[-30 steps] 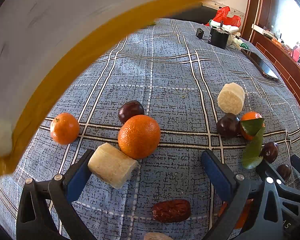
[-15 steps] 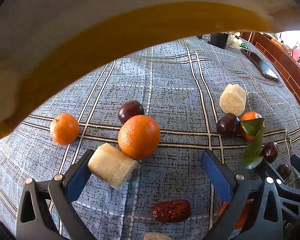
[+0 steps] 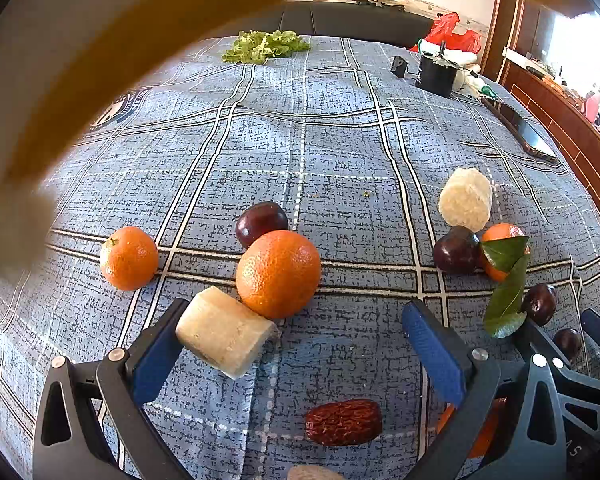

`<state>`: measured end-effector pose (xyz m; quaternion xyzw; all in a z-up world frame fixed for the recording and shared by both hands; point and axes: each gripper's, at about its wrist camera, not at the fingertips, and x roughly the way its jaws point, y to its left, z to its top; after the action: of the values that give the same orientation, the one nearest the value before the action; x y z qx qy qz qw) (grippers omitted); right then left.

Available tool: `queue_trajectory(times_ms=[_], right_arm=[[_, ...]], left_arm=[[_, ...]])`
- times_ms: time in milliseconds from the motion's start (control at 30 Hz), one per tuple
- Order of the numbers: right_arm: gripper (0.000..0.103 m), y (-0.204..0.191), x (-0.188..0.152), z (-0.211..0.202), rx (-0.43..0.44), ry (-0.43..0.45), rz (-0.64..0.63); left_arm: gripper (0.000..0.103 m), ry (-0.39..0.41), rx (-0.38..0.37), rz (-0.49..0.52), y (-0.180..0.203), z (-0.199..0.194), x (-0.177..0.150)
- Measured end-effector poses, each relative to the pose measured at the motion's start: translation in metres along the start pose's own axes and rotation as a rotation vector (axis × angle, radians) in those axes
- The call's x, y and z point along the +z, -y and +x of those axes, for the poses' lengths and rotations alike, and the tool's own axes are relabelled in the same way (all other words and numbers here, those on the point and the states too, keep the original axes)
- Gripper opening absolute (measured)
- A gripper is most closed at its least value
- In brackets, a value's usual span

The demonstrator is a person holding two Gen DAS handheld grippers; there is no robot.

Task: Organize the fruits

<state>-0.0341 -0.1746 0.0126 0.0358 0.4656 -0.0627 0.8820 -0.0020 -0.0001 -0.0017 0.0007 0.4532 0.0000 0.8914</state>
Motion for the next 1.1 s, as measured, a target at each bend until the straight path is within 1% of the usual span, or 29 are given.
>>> queue_trajectory(times_ms=[1100], right_arm=[[0.103,-0.0001,0.0006,-0.0002,0.000,0.000,0.000]], left_arm=[[0.103,-0.001,0.001,-0.001,-0.0009,-0.0019,0.0010]])
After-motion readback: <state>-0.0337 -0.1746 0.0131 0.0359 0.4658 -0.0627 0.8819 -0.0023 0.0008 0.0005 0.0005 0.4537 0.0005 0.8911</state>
